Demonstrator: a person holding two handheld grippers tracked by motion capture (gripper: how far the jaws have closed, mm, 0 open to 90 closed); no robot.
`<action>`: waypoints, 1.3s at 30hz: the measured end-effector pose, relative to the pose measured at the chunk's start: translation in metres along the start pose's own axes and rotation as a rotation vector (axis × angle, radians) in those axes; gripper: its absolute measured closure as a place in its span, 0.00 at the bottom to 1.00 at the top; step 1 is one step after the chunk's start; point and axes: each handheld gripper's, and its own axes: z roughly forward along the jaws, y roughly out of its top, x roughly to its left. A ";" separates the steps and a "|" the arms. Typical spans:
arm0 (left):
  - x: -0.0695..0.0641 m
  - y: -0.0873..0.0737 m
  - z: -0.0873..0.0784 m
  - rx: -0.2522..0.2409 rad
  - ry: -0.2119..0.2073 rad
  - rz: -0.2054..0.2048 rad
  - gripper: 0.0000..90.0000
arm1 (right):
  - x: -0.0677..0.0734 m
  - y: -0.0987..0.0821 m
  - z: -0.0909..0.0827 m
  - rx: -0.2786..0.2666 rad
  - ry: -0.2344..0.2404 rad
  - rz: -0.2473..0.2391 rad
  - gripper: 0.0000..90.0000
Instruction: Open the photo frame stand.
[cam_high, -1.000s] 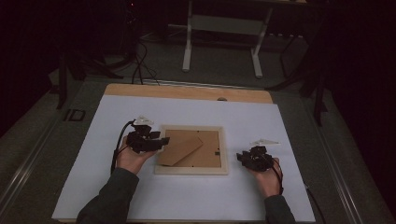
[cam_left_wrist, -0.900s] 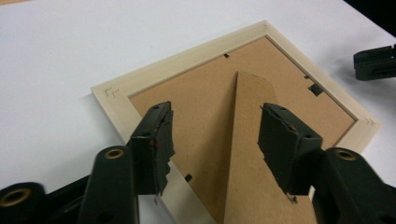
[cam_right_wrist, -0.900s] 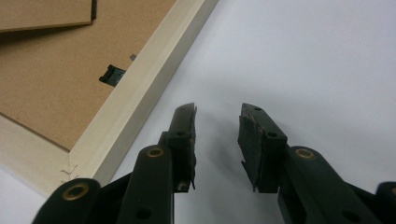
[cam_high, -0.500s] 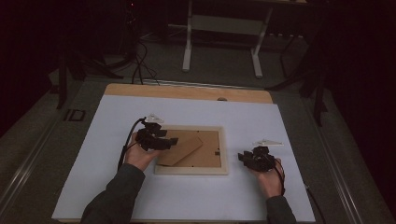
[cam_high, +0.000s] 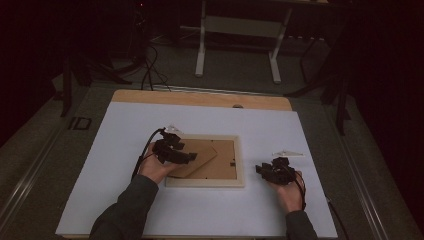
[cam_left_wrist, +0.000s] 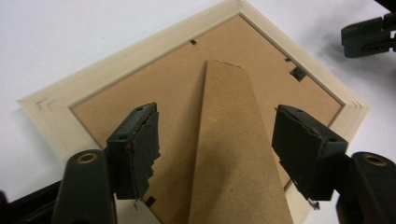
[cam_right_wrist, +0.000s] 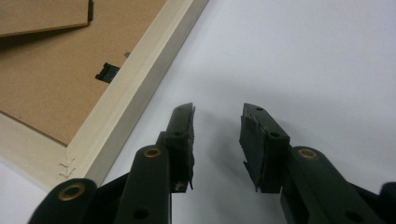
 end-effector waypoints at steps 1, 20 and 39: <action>-0.001 0.000 0.003 0.011 -0.007 0.004 0.35 | 0.000 0.000 0.000 -0.003 0.002 0.001 0.71; -0.005 -0.004 0.023 0.142 -0.070 0.049 0.32 | -0.003 -0.002 -0.002 -0.003 0.000 0.012 0.71; -0.005 -0.004 0.036 0.202 -0.061 0.054 0.39 | -0.002 -0.001 -0.003 -0.008 -0.004 0.005 0.70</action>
